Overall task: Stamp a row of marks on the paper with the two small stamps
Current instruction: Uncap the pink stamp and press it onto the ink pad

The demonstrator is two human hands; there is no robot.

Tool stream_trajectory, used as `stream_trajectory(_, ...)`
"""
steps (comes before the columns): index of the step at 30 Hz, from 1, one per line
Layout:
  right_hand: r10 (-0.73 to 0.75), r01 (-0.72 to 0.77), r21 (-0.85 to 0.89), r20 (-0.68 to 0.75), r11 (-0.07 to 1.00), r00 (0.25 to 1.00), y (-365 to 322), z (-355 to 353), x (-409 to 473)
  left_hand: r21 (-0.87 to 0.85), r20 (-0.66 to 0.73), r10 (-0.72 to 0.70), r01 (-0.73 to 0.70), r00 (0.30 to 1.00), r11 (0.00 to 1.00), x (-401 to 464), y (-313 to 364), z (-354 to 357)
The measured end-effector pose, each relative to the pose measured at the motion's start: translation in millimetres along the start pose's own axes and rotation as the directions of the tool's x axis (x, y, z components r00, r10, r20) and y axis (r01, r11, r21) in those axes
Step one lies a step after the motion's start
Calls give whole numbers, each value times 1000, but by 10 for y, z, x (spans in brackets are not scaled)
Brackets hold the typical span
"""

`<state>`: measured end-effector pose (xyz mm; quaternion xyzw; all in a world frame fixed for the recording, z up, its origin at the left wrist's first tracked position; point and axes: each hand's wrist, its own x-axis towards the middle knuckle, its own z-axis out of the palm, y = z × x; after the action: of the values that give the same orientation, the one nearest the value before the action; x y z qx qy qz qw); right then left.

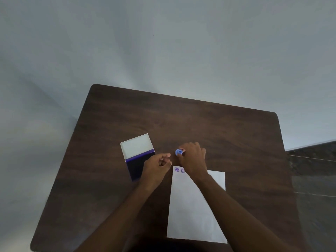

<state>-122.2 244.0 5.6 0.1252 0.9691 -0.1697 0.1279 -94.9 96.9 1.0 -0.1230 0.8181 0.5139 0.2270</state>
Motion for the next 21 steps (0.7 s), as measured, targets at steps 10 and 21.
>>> stream_trajectory(10, -23, 22, -11, -16, 1000, 1000, 110, 147, 95, 54, 35, 1, -3, 999, 999, 56, 21, 56)
stream_trajectory(21, 2, 4, 133, -45, 991, 999, 228, 99, 0, 28, 27, 15, -15, 1000, 999, 32, 47, 77)
